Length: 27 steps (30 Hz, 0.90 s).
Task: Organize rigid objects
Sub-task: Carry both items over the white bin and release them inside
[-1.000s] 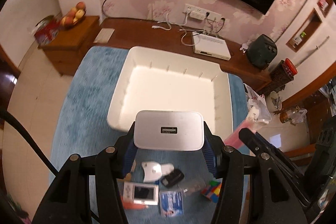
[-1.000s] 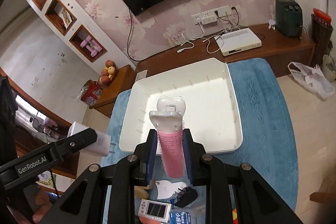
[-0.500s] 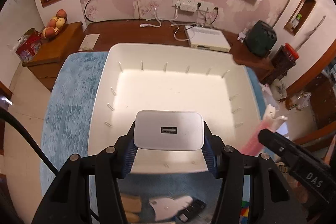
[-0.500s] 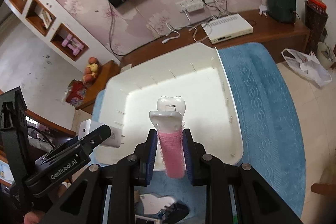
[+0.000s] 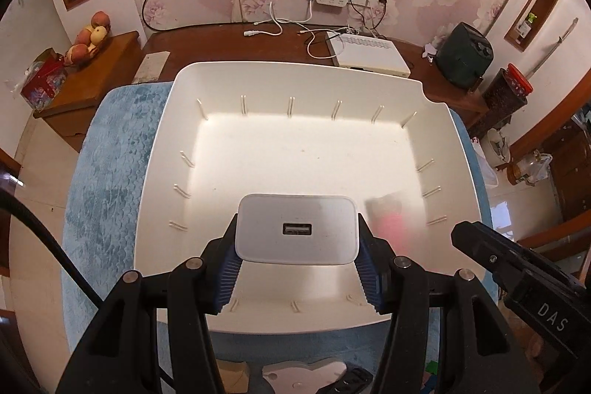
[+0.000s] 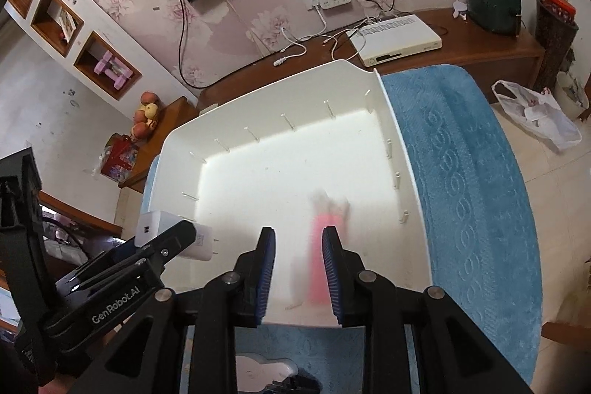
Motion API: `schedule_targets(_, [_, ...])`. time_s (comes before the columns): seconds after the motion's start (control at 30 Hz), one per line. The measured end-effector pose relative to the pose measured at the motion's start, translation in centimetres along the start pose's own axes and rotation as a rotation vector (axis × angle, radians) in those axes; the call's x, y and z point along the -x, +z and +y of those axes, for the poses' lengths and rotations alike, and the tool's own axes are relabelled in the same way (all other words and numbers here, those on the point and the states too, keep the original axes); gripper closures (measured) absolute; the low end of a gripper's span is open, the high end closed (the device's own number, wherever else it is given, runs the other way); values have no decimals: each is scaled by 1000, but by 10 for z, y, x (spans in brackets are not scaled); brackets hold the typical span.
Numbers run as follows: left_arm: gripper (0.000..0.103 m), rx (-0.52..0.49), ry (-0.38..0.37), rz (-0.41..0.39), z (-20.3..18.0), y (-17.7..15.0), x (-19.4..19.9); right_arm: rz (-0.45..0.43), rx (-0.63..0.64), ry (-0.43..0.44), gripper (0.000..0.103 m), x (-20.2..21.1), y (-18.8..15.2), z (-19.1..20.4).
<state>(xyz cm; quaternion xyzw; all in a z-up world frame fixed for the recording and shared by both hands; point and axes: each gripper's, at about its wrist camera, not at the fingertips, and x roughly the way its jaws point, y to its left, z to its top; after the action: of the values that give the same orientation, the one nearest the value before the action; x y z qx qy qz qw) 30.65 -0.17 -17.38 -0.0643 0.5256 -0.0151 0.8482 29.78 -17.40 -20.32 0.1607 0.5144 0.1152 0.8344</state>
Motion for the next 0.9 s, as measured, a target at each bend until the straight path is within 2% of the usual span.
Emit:
schedule_targets(0.1, [43, 15, 8, -8, -1, -3, 8, -10, -2, -8, 72, 6, 0, -1])
schedule_targets(0.17, [37, 15, 7, -70, -3, -2, 24, -23, -1, -9, 67, 14, -1, -2])
schedule_targets(0.23, [25, -1, 22, -121, -7, -1, 39, -40, 0, -13, 62, 22, -2, -2])
schedule_targets(0.47, [21, -51, 51, -223, -21, -9, 92, -120, -14, 3, 47, 66, -12, -4])
schedule_targets(0.67, [19, -92, 79, -291, -34, -29, 129, -171, -18, 39, 38, 106, -28, -4])
schedule_targets(0.9, [18, -112, 116, -362, -44, -58, 169, -215, 3, 65, 32, 141, -54, -3])
